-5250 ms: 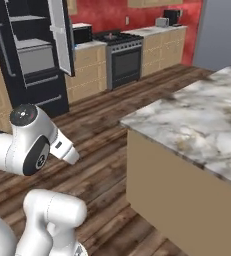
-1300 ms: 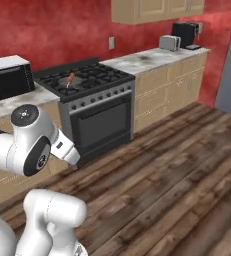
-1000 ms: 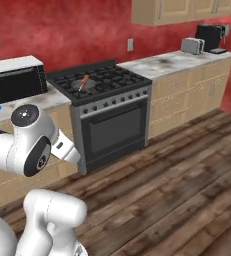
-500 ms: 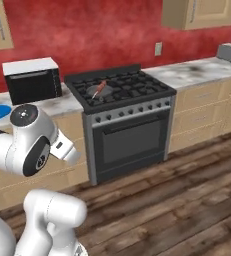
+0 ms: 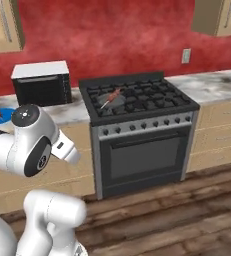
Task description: Place the cold items (tangerine and orange) from the fridge in one tupperware on the dining counter. Place the warm items (kebab skewer and hot dog) in the stove area in another tupperware.
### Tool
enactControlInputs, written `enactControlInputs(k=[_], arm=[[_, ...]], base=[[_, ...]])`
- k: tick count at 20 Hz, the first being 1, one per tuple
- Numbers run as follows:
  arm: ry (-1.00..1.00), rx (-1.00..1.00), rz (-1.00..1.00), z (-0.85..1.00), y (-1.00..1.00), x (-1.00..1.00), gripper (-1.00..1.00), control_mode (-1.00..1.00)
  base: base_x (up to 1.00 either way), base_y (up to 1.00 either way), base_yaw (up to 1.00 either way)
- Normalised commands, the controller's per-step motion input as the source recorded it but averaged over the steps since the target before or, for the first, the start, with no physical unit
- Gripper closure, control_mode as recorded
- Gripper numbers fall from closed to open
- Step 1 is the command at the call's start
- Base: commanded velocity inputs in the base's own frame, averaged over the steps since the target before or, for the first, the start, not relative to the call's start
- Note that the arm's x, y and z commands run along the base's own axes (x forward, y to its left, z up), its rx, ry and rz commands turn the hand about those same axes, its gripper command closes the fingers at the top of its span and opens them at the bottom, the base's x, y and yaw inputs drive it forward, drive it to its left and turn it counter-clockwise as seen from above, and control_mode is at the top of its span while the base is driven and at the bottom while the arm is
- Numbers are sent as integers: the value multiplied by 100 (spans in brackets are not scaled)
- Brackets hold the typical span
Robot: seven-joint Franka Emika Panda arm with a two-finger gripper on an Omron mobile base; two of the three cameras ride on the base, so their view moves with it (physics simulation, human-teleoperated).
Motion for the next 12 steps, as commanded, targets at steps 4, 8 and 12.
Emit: enactControlInputs(k=[4, 8, 12], arm=[[0, 0, 0, 0, 0, 0, -100, 100], [0, 0, 0, 0, 0, 0, -100, 100], [0, 0, 0, 0, 0, 0, -100, 100]], base=[[87, -19, 36], [85, -13, 35], [78, -12, 33]])
